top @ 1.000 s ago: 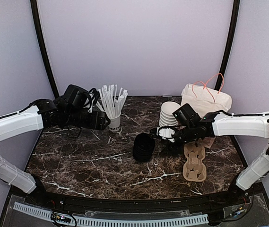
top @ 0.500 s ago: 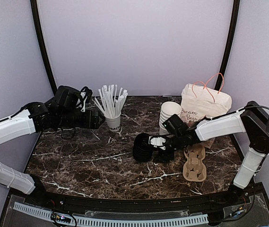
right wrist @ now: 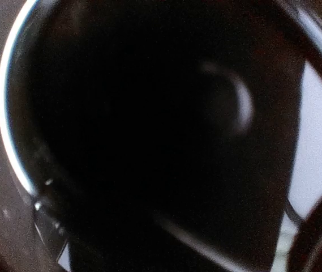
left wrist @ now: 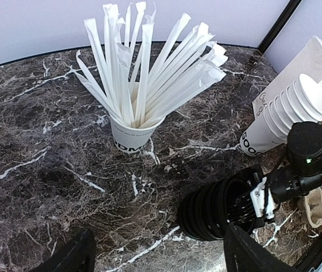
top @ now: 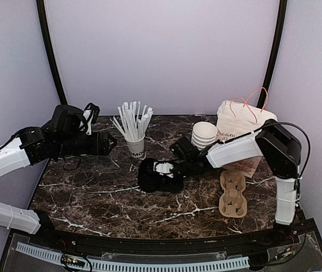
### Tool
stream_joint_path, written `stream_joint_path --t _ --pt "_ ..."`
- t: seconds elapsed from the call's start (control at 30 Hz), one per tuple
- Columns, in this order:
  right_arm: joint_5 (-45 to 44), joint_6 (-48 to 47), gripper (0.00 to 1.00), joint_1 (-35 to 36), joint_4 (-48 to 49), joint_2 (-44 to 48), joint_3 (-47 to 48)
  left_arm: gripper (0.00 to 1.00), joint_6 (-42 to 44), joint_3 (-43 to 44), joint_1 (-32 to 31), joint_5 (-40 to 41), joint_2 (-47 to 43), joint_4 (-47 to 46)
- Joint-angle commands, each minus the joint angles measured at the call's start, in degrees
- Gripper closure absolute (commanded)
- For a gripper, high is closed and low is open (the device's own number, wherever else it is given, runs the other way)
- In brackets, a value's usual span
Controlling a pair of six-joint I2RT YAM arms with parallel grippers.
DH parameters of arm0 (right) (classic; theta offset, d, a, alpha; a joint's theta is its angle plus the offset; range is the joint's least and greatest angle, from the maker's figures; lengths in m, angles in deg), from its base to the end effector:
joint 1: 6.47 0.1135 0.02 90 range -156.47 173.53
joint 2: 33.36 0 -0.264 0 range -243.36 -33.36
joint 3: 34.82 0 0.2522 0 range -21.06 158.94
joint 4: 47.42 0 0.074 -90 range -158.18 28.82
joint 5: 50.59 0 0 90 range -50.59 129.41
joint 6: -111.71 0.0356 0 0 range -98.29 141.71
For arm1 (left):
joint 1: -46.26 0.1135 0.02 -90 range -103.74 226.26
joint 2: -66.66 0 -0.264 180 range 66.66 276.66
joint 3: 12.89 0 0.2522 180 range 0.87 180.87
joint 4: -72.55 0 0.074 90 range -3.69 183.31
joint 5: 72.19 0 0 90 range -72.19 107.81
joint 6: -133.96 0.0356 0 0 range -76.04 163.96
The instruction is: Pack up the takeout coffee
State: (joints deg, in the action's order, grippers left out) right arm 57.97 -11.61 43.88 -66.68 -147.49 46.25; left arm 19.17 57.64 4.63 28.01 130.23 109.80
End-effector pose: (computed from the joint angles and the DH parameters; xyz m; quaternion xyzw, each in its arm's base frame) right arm 0.2498 0.3192 0.1316 -0.6618 0.6612 0.1981 0.2926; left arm 0.1888 -0.1594 0.3255 0.0827 0.8610 -0.2071 0.4571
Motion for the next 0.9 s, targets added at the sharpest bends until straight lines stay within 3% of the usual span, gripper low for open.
stream_joint_path --t 0.0,0.33,0.47,0.63,0.87 --pt "0.6 2.0 0.40 2.3 3.7 -5.5 7.0 0.19 -0.6 -0.8 0.3 2.5 -5.1 3.1" --pt "1.2 11.2 0.41 5.0 -2.7 -24.2 35.9 0.18 -1.4 0.1 0.4 5.8 -11.8 9.2" --pt "0.4 12.8 0.41 5.4 -4.3 -28.1 42.1 0.18 -1.5 0.0 0.5 6.7 -13.5 10.8" --pt "1.7 12.4 0.38 5.6 -4.5 -24.3 39.2 0.18 -1.1 -0.3 0.5 7.7 -15.2 11.3" --pt "8.8 10.6 0.29 5.9 -10.7 -8.1 27.6 0.12 1.1 0.0 0.5 7.3 -14.2 9.2"
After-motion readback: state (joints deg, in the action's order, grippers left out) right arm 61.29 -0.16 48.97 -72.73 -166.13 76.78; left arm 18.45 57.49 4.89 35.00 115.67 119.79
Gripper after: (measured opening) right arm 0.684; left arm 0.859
